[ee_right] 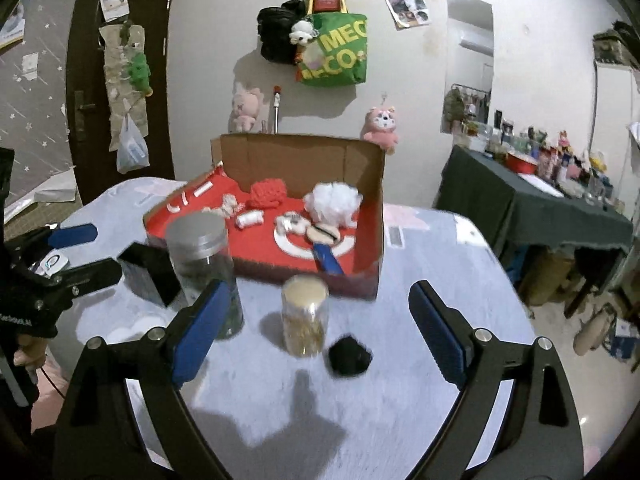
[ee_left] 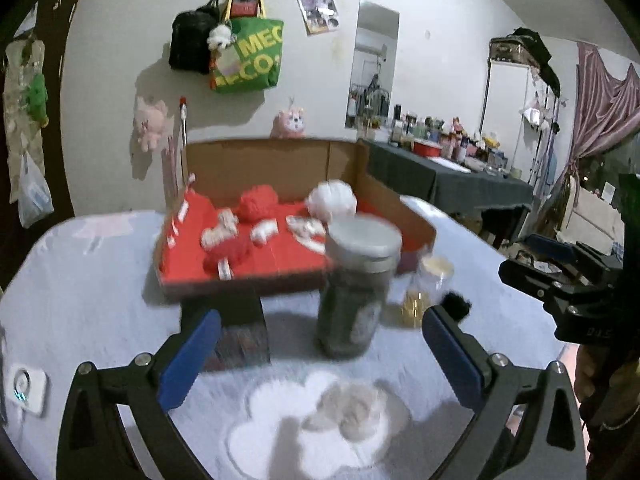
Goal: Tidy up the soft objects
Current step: 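Withdraw both tools up out of the box toward the table, then grasp the white tissue with the left gripper while the right grasps the black pompom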
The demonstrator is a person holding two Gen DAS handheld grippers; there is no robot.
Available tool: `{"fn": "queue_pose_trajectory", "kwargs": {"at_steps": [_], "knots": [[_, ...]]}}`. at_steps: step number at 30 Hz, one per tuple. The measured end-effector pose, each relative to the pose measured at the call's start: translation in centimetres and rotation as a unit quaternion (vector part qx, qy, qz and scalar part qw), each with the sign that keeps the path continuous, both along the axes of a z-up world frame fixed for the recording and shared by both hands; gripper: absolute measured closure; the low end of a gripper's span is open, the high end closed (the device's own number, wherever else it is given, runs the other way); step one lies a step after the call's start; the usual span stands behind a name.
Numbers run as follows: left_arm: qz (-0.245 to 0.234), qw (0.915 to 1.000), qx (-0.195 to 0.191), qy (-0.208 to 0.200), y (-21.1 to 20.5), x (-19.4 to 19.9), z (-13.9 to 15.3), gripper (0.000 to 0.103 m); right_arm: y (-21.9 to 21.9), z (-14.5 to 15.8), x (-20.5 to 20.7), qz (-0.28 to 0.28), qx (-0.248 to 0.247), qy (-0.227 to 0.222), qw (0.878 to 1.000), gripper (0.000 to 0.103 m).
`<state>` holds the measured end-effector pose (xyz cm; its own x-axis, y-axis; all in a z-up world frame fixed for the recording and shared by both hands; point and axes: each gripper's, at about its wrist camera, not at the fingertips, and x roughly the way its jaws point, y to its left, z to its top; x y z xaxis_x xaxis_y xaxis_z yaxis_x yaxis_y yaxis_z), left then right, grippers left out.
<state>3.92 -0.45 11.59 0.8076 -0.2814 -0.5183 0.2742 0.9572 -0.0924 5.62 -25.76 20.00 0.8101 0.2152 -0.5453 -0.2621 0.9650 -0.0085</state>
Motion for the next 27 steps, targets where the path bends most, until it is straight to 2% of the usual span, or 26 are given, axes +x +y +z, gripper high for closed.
{"fn": "queue_pose_trajectory", "kwargs": {"at_steps": [5,11,19,20,22,24,25,27], "knots": [[0.002,0.9995,0.019,0.027,-1.2,-0.3,-3.2,0.0,-0.7,-3.1,-0.5,-0.011,-0.003,0.022,1.0,0.011],[0.008,0.9981,0.022,0.058,-1.7,-0.2,-6.1,0.0,-2.1,-5.9,0.3,-0.016,-0.006,0.053,0.998,0.011],[0.022,0.9958,0.04,0.079,-2.3,0.5,-7.4,0.001,-4.0,-8.4,3.7,0.006,0.001,0.099,0.995,0.012],[0.022,0.9956,0.047,0.079,-2.5,0.5,-7.6,0.003,-4.2,-8.6,4.1,0.009,0.004,0.105,0.994,0.014],[0.017,0.9949,0.059,0.081,-2.8,0.6,-7.8,0.009,-4.6,-9.1,4.9,0.014,0.012,0.12,0.993,0.023],[0.012,0.9935,0.068,0.09,-3.1,0.9,-8.2,0.027,-4.8,-9.4,5.5,0.023,0.021,0.133,0.991,0.033],[0.002,0.9925,0.069,0.1,-3.2,1.1,-8.5,0.031,-4.9,-9.6,5.8,0.028,0.026,0.139,0.99,0.037],[-0.017,0.9925,0.054,0.108,-3.3,1.1,-8.6,0.049,-4.9,-9.8,6.2,0.036,0.033,0.147,0.988,0.055]]}}
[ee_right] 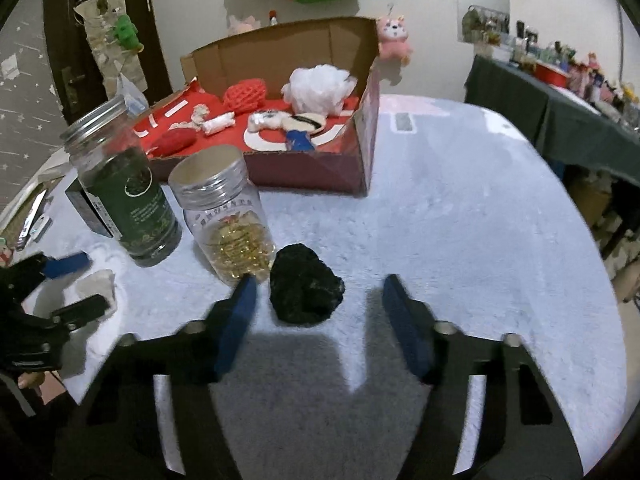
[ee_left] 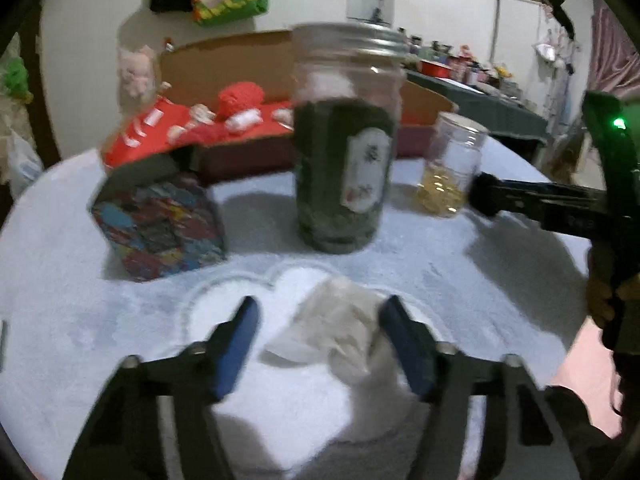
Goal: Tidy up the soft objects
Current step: 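Grasp the white tissue with the left gripper while the right grasps the black pompom, then lift both held items and carry them over the red-lined box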
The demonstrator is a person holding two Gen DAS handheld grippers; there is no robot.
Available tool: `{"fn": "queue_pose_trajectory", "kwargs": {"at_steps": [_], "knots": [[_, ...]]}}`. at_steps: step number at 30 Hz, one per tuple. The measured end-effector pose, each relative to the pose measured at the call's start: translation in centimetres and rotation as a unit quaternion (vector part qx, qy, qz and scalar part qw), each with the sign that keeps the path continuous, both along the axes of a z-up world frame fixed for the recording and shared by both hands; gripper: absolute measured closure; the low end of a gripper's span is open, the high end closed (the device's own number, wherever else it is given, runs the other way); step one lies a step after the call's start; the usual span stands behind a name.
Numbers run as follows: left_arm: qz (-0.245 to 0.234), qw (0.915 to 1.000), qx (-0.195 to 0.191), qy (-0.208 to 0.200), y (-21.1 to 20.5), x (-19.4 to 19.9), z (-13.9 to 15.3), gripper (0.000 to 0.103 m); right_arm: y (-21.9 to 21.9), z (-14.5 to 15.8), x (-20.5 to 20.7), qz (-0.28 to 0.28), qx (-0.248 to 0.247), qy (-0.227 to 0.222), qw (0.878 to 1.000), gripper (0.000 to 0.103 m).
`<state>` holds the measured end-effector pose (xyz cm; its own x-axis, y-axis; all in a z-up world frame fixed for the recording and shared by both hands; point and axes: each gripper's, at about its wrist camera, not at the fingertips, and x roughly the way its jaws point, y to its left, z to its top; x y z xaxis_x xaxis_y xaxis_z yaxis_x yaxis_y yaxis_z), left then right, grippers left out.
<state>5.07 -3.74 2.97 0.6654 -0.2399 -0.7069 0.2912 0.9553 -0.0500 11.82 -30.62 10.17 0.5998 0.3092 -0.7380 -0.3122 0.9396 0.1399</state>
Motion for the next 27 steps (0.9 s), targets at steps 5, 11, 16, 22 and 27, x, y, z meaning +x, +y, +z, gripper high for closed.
{"fn": "queue_pose_trajectory", "kwargs": {"at_steps": [5,11,16,22,27], "knots": [[-0.032,0.9995,-0.005,-0.003,-0.6,-0.3,0.3,0.08,0.5,-0.2,-0.5,0.022,0.012,0.003,1.0,0.076],[-0.043,0.999,-0.01,-0.006,-0.5,-0.2,1.0,0.087,1.7,1.1,-2.8,0.028,0.033,-0.017,0.999,0.076],[-0.058,0.9979,-0.03,-0.004,0.2,0.4,1.9,0.088,4.2,2.0,-4.9,0.048,0.054,-0.028,0.997,0.076],[-0.075,0.9956,-0.056,-0.002,0.7,1.1,2.7,0.088,7.1,1.9,-5.4,0.071,0.071,-0.026,0.995,0.076],[-0.079,0.9953,-0.056,-0.002,0.9,1.4,3.0,0.088,8.4,1.6,-5.3,0.076,0.076,-0.022,0.994,0.076]]}}
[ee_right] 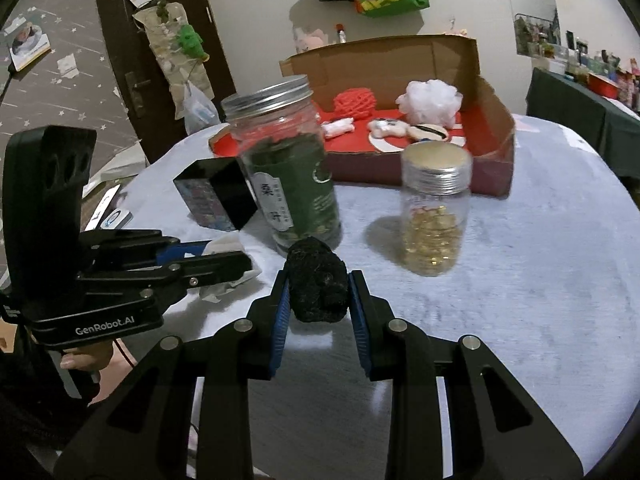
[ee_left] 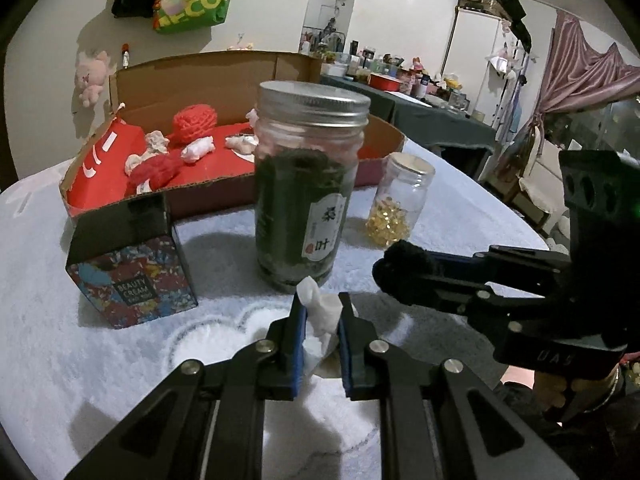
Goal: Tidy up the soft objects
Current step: 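Lift both held items and carry them over the red-lined box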
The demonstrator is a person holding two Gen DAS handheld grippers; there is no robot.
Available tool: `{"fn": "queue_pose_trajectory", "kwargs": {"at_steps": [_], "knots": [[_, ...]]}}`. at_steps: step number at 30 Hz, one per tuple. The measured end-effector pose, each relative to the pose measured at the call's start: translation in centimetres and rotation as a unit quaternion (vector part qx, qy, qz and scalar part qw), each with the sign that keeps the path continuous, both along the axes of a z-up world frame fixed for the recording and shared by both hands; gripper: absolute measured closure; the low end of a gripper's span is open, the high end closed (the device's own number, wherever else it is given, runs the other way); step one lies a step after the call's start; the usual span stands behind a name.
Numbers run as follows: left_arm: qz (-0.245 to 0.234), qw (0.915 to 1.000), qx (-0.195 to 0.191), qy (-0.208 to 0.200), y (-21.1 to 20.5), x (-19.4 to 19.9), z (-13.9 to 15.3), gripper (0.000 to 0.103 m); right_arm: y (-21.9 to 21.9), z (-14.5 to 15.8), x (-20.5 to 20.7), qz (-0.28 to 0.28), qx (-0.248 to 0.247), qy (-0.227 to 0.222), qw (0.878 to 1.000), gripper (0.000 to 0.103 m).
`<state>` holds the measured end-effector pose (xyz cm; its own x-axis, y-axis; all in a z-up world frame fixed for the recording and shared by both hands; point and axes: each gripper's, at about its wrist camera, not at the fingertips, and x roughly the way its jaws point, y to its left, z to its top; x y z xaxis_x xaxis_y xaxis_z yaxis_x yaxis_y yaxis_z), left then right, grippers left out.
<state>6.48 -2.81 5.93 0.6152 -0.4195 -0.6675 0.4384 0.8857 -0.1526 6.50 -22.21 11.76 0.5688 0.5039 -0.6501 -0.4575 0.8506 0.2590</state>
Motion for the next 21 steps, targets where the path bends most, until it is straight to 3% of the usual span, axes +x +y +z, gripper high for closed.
{"fn": "queue_pose_trajectory", "kwargs": {"at_steps": [12,21], "knots": [[0.021,0.9997,0.015,0.001,1.6,1.1,1.4,0.088,-1.6,-0.1,0.4,-0.025,-0.01,0.012,1.0,0.076],[0.026,0.998,0.056,-0.011,2.3,2.6,3.1,0.088,-5.4,-0.1,1.0,-0.071,-0.025,0.019,0.997,0.076]]}}
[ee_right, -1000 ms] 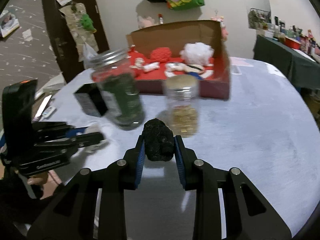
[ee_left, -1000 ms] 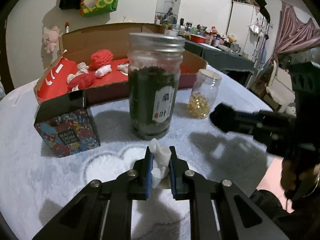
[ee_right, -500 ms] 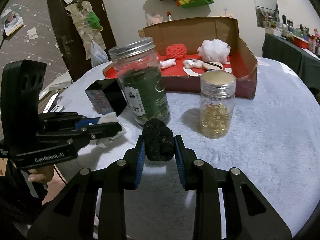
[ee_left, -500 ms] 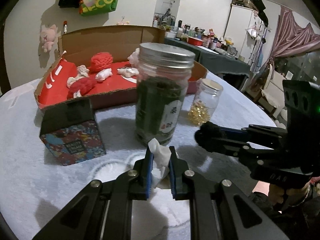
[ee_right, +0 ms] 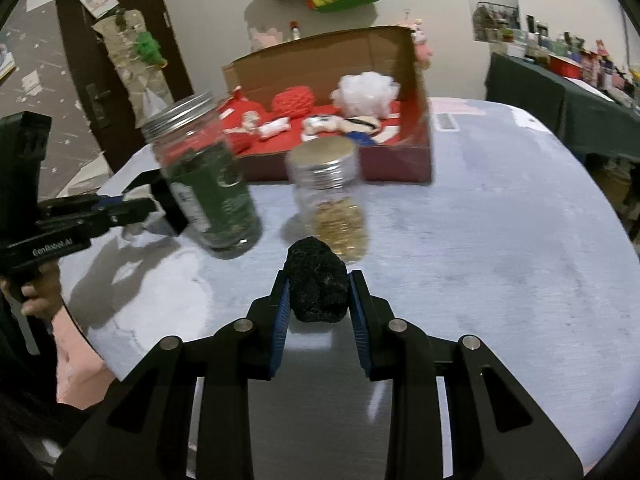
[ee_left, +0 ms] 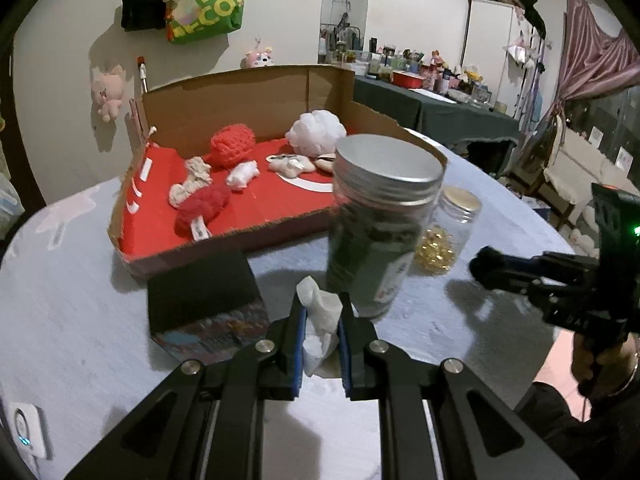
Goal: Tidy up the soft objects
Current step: 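Lift both held items and carry them over the red-lined box, then lower the tissue and black pompom into the box and open both grippers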
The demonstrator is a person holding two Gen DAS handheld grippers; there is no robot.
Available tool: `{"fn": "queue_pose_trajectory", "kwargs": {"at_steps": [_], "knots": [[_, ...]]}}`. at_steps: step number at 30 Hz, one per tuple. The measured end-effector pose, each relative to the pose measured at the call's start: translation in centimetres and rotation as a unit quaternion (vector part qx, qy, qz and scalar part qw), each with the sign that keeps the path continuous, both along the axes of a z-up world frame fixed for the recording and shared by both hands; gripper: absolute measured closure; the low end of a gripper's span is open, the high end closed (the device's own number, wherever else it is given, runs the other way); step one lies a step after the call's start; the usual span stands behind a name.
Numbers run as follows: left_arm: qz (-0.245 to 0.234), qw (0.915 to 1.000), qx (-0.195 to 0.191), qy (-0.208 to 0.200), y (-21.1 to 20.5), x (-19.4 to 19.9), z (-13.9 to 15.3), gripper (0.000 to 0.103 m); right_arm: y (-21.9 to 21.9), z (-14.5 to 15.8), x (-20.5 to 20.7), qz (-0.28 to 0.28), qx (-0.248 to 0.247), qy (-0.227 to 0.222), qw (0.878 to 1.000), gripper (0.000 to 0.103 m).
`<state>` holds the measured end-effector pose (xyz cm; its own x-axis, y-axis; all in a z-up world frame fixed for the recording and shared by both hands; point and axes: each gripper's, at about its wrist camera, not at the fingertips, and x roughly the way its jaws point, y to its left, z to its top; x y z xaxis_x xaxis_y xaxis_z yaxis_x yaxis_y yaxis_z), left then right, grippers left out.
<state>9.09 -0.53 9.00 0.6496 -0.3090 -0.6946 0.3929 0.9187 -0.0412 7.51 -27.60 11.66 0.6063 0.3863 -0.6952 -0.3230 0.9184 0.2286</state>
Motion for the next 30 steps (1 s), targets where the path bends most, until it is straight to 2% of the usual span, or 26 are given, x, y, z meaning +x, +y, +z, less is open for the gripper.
{"fn": "queue_pose_trajectory", "kwargs": {"at_steps": [7,14,21,30], "knots": [[-0.002,0.9999,0.012,-0.006,0.4,1.2,0.7,0.088,-2.2,1.0,1.3,-0.02,-0.026,-0.01,0.999,0.076],[-0.008,0.9999,0.011,0.0,1.0,3.5,1.4,0.088,-3.5,2.8,4.2,-0.011,-0.043,-0.026,0.999,0.076],[-0.02,0.9997,0.003,0.015,1.7,7.3,2.3,0.088,-2.7,4.8,8.6,0.036,-0.028,-0.021,0.999,0.076],[-0.049,0.9974,0.007,0.051,1.6,13.4,3.0,0.088,1.7,5.6,15.2,0.111,-0.014,0.017,0.994,0.076]]}}
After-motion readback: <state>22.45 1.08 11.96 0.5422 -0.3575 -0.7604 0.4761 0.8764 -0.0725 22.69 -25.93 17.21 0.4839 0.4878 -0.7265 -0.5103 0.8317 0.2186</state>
